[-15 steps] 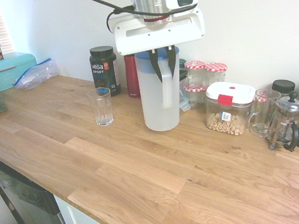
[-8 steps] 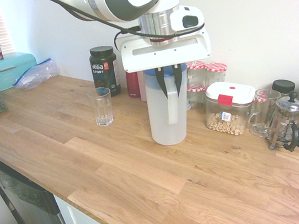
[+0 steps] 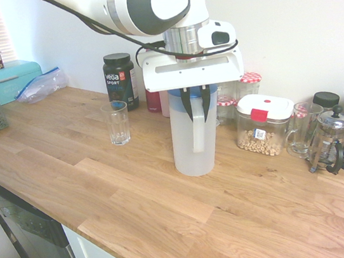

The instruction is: Pour me some water

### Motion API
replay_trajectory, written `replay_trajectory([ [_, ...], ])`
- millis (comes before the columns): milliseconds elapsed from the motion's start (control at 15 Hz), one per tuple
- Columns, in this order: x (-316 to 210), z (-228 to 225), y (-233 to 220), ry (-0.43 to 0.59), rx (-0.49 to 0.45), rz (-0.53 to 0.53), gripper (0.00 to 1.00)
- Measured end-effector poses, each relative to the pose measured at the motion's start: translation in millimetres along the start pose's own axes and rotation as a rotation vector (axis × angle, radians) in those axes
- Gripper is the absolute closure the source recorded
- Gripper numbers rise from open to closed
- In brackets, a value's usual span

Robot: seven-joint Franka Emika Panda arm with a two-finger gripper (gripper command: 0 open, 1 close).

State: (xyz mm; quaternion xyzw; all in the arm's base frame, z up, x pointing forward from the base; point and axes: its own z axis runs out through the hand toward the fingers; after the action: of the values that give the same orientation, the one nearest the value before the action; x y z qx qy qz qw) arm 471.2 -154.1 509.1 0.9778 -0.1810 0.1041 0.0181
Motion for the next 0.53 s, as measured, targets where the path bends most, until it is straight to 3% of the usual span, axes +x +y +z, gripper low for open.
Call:
replay_trajectory([
  [533, -1.0, 0.7, -0.8, -0.011, 0.001, 0.001, 0.0],
])
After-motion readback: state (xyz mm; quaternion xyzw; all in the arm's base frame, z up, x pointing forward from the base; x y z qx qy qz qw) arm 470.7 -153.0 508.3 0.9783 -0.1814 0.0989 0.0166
